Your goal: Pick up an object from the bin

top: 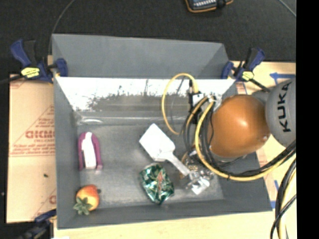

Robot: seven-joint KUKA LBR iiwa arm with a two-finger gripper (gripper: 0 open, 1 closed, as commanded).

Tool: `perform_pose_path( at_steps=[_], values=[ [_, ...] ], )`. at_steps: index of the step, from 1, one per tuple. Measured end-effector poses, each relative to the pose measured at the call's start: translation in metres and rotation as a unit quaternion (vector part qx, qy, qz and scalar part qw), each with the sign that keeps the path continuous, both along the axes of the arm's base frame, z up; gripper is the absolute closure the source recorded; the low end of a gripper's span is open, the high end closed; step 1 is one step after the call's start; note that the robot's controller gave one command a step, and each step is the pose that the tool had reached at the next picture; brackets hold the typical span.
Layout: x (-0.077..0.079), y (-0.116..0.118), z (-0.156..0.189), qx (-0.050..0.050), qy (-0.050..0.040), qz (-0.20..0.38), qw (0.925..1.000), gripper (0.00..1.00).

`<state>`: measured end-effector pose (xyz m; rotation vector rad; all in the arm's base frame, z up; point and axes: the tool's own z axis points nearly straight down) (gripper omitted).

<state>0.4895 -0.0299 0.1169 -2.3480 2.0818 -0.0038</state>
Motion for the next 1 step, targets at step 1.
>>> perform_pose_path(
  at_steps=[1],
  values=[
    [0.0022, -0.0005, 0.0333, 0.000, -0.0037, -0.001, 1.0000, 1.00]
  ],
)
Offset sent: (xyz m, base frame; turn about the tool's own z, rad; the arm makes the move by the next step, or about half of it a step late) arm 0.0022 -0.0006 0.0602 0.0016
